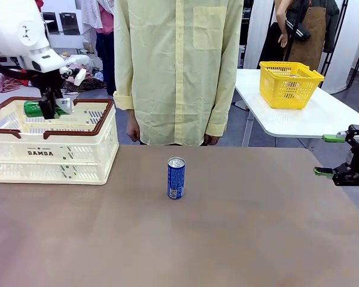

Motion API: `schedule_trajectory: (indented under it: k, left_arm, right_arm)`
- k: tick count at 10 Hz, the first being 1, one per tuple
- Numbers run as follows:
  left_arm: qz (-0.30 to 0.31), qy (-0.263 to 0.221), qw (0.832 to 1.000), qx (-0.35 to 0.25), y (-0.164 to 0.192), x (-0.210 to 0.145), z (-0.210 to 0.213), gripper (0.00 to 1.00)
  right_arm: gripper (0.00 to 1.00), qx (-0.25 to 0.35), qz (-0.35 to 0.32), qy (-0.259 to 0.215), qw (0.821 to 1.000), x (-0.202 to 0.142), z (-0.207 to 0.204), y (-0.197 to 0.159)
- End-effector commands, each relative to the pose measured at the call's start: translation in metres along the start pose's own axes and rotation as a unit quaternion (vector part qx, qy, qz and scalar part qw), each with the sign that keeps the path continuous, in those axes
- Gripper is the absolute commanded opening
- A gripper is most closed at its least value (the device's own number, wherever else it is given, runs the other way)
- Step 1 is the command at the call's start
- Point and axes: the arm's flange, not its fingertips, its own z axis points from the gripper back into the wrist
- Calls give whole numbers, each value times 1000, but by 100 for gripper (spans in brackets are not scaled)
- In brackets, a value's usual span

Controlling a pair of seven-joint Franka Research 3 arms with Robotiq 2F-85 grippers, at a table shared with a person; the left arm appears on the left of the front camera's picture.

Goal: Place the drinks into the Shopping basket.
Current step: Pick up one drink and place it into the Shopping basket.

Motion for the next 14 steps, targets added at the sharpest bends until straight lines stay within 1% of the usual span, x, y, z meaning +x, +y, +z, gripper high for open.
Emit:
schedule_trajectory:
  k: [1, 2, 3, 4, 5, 7, 9, 13, 14]
  left_arm:
    - [-16, -21, 1000, -10, 16, -26, -18, 0]
    - [-23, -25, 999, -15, 25, -42, -31, 0]
    - [-30, -31, 999, -21, 32, -50, -41, 0]
    - [-30, -34, 999, -30, 38, -53, -53, 0]
    - [-21, -25, 999, -38, 44, -54, -66, 0]
    - [-11, -10, 997, -72, 52, -56, -90, 0]
    - [-12, -7, 997, -81, 51, -56, -98, 0]
    - [-11, -9, 996, -88, 49, -57, -100, 0]
    - [-11, -7, 996, -93, 50, -57, -103, 4]
  right_arm:
    - [100, 4, -3, -6, 1000, 1, -1, 4]
    - [100, 4, -3, -6, 1000, 1, -1, 4]
    - [100, 4, -3, -6, 1000, 1, -1, 4]
    - [100, 4, -3, -6, 1000, 1, -1, 4]
    - [100, 4, -3, -6, 1000, 1, -1, 4]
    - [100, 4, -3, -6, 1000, 1, -1, 4]
    - [100, 4, -3, -6, 1000, 1, -1, 4]
    - [100, 4, -3, -6, 1000, 1, -1, 4]
    - [100, 4, -3, -6, 1000, 1, -1, 4]
